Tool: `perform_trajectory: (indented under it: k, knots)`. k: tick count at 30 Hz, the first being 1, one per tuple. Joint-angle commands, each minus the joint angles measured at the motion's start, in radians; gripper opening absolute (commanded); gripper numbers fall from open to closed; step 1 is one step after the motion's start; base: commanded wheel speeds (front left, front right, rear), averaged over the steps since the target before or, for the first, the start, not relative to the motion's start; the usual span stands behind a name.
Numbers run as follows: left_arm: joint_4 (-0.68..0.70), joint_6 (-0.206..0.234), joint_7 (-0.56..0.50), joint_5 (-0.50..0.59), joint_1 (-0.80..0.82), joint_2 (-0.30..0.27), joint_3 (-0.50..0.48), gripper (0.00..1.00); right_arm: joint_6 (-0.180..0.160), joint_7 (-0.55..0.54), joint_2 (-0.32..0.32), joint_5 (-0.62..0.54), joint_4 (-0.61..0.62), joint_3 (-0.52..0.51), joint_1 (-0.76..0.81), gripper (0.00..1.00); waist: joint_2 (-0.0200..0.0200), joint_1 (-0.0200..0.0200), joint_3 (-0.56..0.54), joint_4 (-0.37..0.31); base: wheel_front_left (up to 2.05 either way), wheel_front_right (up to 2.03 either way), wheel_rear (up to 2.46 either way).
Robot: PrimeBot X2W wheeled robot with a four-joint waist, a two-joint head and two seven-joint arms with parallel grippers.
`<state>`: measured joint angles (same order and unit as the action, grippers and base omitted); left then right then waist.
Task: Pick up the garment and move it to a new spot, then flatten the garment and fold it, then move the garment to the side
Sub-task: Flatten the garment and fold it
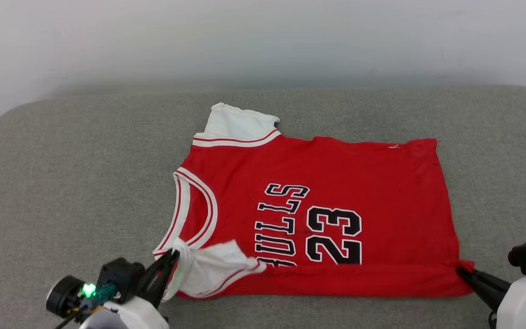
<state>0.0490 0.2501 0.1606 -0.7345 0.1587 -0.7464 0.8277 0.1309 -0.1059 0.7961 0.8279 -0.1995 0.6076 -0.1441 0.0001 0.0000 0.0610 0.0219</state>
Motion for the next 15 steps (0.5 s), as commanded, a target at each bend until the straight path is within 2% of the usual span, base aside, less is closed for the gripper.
perform_trajectory:
  k: [1, 6, 15]
  knots:
    - [-0.016, -0.022, -0.009, 0.022, 0.065, 0.001, -0.008, 0.0, 0.0, -0.009, -0.014, -0.016, 0.019, -0.034, 0.008, 0.0, -0.0001, 0.0, 0.036, -0.003, 0.0, 0.0, 0.0]
    - [-0.064, -0.076, -0.036, 0.06, 0.201, 0.008, -0.013, 0.0, 0.0, -0.038, -0.028, -0.045, 0.058, -0.105, 0.0, 0.0, -0.0001, 0.0, 0.088, -0.008, 0.0, 0.0, 0.0]
    - [-0.183, -0.145, -0.072, 0.084, 0.355, 0.028, -0.016, 0.0, 0.0, -0.089, -0.06, -0.088, 0.102, -0.167, -0.065, 0.0, -0.0001, 0.0, 0.182, -0.027, 0.0, 0.0, 0.0]
